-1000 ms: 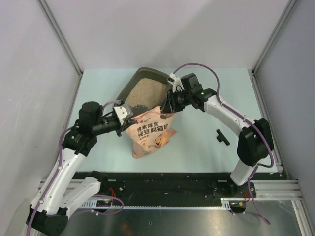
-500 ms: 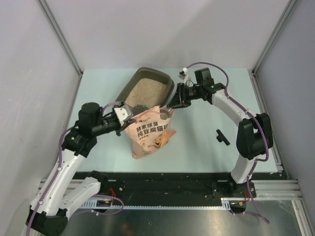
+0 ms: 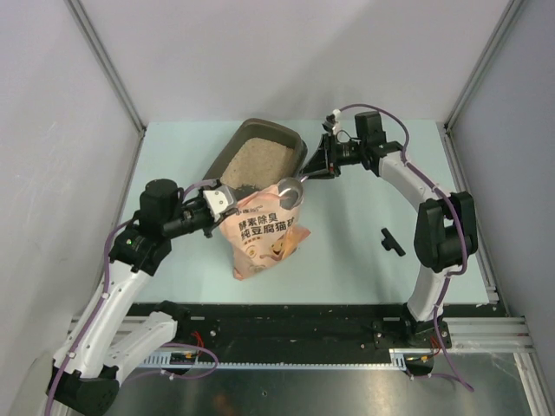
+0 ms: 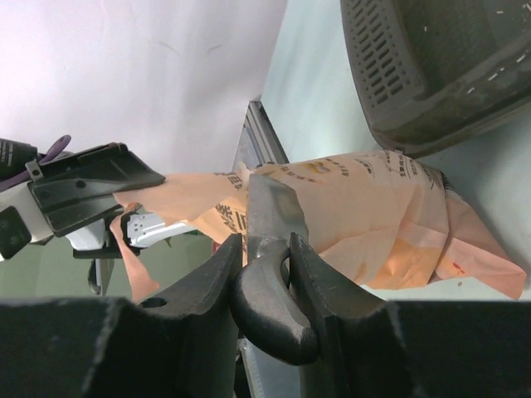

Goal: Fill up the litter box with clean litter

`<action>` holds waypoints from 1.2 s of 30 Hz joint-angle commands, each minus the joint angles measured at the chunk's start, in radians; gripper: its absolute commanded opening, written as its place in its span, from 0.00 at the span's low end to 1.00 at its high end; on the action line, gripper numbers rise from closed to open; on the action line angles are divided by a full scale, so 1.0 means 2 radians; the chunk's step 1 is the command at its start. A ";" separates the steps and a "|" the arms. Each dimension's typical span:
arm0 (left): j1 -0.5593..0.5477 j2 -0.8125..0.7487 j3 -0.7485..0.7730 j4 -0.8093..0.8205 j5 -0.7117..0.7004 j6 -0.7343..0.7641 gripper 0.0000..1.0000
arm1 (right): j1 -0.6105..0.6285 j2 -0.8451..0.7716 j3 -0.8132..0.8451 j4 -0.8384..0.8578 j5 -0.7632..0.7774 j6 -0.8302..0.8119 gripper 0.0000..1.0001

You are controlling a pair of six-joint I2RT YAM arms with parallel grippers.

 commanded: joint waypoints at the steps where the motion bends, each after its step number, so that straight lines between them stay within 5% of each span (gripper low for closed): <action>1: -0.003 -0.007 0.018 0.002 -0.014 0.009 0.00 | -0.002 -0.015 0.018 0.028 -0.040 0.024 0.00; 19: -0.003 -0.010 0.019 -0.011 -0.028 0.030 0.00 | -0.044 -0.006 0.006 -0.042 -0.061 -0.020 0.00; 36: -0.003 -0.011 0.014 -0.011 -0.029 0.037 0.00 | -0.070 -0.035 -0.021 -0.005 -0.058 -0.002 0.00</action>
